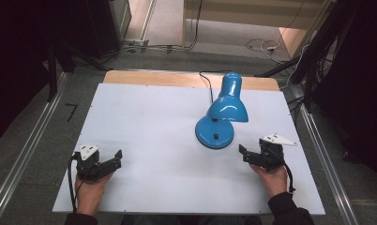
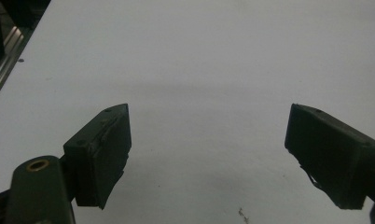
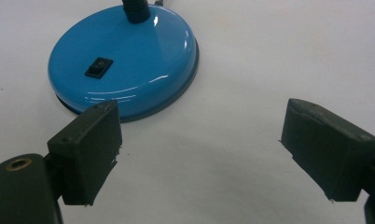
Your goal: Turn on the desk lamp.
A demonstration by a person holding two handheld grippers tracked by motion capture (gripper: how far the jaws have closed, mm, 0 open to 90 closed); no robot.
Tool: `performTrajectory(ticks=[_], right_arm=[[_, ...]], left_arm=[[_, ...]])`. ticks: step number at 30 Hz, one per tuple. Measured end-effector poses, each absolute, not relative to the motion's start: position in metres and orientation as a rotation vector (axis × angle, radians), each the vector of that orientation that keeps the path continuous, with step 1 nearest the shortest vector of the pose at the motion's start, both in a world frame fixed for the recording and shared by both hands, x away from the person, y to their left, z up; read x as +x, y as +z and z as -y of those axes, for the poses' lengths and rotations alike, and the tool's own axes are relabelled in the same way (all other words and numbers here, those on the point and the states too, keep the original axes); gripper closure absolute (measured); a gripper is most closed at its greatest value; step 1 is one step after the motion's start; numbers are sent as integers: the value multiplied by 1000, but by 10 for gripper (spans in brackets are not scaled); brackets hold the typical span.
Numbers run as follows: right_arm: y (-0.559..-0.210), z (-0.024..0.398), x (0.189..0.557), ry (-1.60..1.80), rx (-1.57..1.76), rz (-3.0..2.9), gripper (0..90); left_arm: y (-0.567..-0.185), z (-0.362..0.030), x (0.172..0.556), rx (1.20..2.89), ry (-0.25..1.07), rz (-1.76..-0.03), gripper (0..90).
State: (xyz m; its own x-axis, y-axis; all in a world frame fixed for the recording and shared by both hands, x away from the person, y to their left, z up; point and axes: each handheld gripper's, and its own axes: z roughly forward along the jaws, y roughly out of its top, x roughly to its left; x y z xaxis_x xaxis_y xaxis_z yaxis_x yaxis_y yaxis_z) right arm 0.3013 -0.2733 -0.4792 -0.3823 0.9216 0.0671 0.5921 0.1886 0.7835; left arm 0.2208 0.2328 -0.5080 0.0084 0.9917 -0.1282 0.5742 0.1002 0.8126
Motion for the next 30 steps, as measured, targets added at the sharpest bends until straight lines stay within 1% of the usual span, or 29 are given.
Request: performTrajectory(ticks=[14, 30], right_arm=[[-482, 241, 311, 1066, 1378, -2090, 115], [-477, 214, 321, 1083, 1359, -2071, 130]], left_arm=[[-508, -234, 220, 1556, 731, -1653, 156], [-507, -235, 220, 1550, 728, -1654, 156]])
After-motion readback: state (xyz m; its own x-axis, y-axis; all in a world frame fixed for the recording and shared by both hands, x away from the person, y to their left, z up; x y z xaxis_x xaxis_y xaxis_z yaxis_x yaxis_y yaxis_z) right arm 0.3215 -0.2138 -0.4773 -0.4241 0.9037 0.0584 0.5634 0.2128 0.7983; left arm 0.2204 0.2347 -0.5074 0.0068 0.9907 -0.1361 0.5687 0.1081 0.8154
